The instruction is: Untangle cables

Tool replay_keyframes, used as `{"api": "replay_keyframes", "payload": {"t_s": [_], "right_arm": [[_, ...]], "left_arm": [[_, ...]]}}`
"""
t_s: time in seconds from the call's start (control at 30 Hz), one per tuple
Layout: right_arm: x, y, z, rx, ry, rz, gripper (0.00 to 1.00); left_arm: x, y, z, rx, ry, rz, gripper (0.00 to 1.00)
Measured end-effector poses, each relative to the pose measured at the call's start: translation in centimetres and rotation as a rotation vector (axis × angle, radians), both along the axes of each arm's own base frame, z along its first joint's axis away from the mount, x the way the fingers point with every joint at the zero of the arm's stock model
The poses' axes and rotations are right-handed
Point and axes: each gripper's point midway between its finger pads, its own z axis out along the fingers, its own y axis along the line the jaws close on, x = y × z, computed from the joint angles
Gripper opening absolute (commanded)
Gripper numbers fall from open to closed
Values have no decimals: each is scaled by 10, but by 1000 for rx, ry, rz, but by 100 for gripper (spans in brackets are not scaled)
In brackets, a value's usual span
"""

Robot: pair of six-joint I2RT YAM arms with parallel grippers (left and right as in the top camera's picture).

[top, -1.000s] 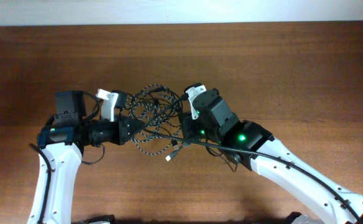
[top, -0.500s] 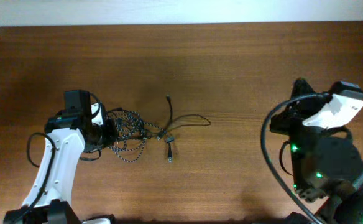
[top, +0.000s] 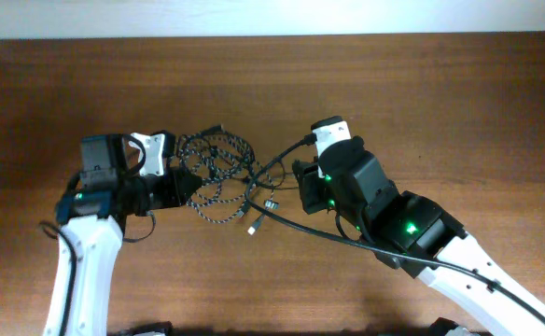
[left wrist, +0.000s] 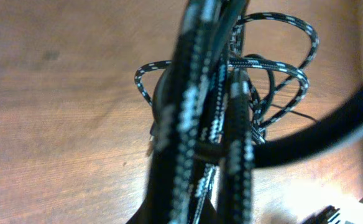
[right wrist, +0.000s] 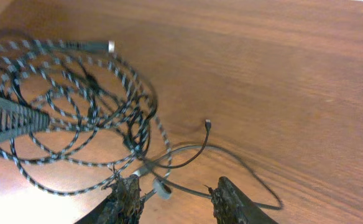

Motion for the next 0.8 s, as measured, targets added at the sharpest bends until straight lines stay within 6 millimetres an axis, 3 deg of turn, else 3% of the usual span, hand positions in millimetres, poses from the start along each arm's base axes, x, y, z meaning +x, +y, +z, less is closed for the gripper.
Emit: {"api": "replay_keyframes", "payload": {"t_s": [0.1, 0.13, 0.2, 0.33, 0.43, 0.53, 0.57, 0.7, 0.8], "right_arm": [[-19, 26, -1, 57, 48, 178, 35], [-26, 39, -3, 71, 60, 274, 28], [-29, 51, -14, 68, 81, 347, 29], [-22, 64, -1, 112, 14, 383, 28], [-17, 64, 4, 150, 22, 337, 20], [-6, 56, 2, 237, 109, 141, 21], [-4, 54, 2, 251, 124, 107, 26], [-2, 31, -18, 209, 196, -56, 25], [3, 24, -19, 218, 200, -131, 26]], "left_arm": [[-15, -12, 54, 7, -230, -80, 0], [-19, -15, 64, 11, -279, -107, 0], [-26, -23, 78, 1, -353, -171, 0], [-29, -27, 81, 3, -395, -225, 0], [-30, -29, 83, -1, -408, -242, 0], [-31, -32, 84, -11, -419, -257, 0], [-31, -32, 84, -11, -418, -258, 0], [-31, -32, 85, -13, -421, -262, 0], [-32, -32, 85, -15, -422, -263, 0]]}}
